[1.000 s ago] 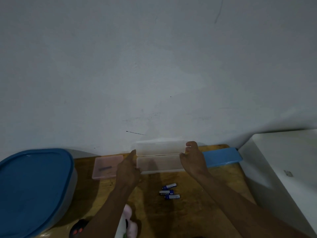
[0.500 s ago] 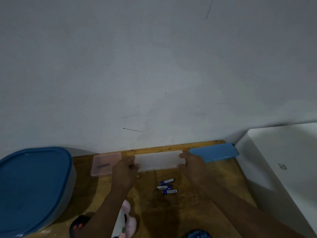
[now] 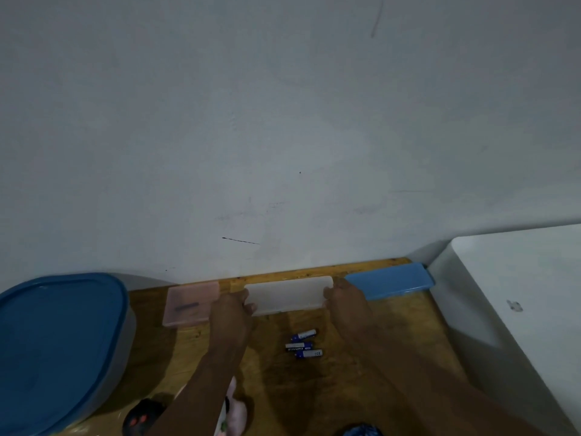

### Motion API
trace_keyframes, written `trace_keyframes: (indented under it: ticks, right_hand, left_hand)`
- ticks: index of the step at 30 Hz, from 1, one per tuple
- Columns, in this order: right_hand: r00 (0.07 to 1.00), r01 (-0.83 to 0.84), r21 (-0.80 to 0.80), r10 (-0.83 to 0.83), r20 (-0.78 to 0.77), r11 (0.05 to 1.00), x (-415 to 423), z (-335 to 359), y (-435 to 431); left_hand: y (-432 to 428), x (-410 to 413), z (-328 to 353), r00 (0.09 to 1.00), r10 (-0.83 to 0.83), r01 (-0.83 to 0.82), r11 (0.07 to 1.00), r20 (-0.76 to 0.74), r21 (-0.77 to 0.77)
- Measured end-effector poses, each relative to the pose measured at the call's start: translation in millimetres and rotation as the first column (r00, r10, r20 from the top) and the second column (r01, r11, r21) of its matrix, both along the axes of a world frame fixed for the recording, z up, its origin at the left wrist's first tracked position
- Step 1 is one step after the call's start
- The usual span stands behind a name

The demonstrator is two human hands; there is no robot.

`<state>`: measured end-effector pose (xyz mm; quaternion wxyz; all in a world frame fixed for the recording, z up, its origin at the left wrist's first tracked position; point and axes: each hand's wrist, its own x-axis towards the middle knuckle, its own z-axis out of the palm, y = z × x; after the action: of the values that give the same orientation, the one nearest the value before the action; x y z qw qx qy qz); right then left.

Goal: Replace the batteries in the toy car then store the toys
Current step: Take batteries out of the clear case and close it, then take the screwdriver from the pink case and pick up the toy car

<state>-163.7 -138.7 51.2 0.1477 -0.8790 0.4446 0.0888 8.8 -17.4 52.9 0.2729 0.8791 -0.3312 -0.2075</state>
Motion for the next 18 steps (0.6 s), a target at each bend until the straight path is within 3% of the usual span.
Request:
trace_keyframes:
  ticks: [4,7,18]
  right_hand:
    - [0.999,0.030,0.053,-0.032,0.031,0.998,0.6,13.1,3.2]
    - [0.993,0.026,0.017,-0.028,0.113,1.000,0.0,23.3,16.6]
    - [0.938,-0.163,0.014,0.151,0.311,0.986,11.1,58.7,98.3]
  left_hand:
    - [-0.7,-1.8,11.0,0.996,-0.063,0.059,0.996,0.061,0.064]
    - [9.9,-10.5,23.8,0.990,-0.084,0.085,0.996,0.111,-0.009]
    - [120.2,-17.2,57.9,0.977,0.060,-0.048,0.997,0.203,-0.065]
